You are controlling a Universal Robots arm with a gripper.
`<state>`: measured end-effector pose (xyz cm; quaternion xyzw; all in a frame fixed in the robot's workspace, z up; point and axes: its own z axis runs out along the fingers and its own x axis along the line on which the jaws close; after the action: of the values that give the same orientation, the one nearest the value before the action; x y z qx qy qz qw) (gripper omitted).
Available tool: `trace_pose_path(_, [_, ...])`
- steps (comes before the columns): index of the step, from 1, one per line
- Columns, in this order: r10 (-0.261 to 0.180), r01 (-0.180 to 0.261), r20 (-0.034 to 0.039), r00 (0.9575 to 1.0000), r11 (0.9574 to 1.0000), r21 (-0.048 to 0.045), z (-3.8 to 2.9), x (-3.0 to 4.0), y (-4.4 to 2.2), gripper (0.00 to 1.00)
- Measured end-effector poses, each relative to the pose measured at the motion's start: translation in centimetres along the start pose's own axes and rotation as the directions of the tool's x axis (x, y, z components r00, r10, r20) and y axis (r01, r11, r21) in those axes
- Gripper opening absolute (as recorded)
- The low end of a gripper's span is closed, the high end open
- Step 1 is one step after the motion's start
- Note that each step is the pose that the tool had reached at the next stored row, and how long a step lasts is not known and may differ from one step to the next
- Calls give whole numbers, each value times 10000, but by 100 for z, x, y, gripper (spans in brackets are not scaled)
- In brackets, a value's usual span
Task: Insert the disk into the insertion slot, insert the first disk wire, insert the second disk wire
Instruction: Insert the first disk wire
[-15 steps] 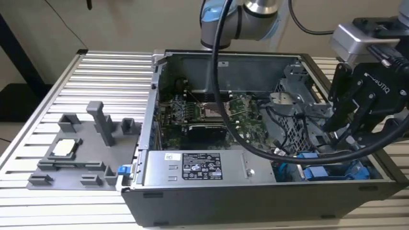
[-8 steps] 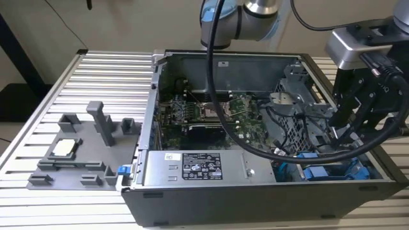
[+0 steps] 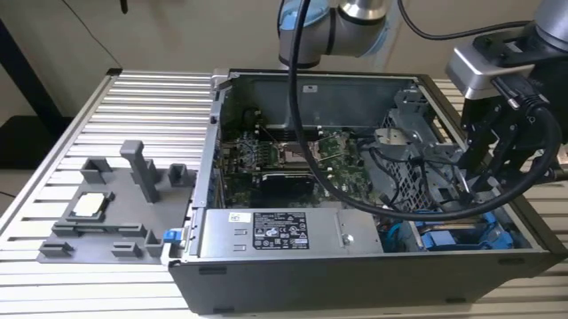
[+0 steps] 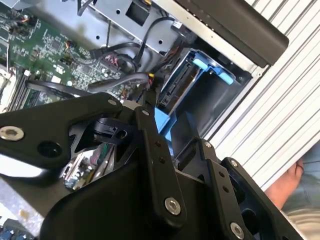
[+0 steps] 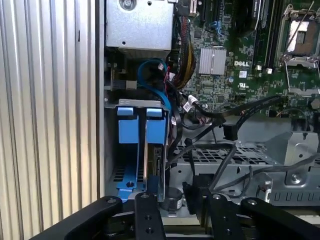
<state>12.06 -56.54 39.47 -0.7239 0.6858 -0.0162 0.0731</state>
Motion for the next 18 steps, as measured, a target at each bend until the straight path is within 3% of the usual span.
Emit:
trace_pose_path(6, [-453, 451, 28, 9990, 9983, 358, 23, -25, 1, 41])
trace_pose_path(10, [-739, 736, 58, 9972, 9964, 416, 26, -28, 1, 41])
trace_pose_path(18, [-1366, 1359, 133, 9905, 9897, 447, 38, -35, -2, 41])
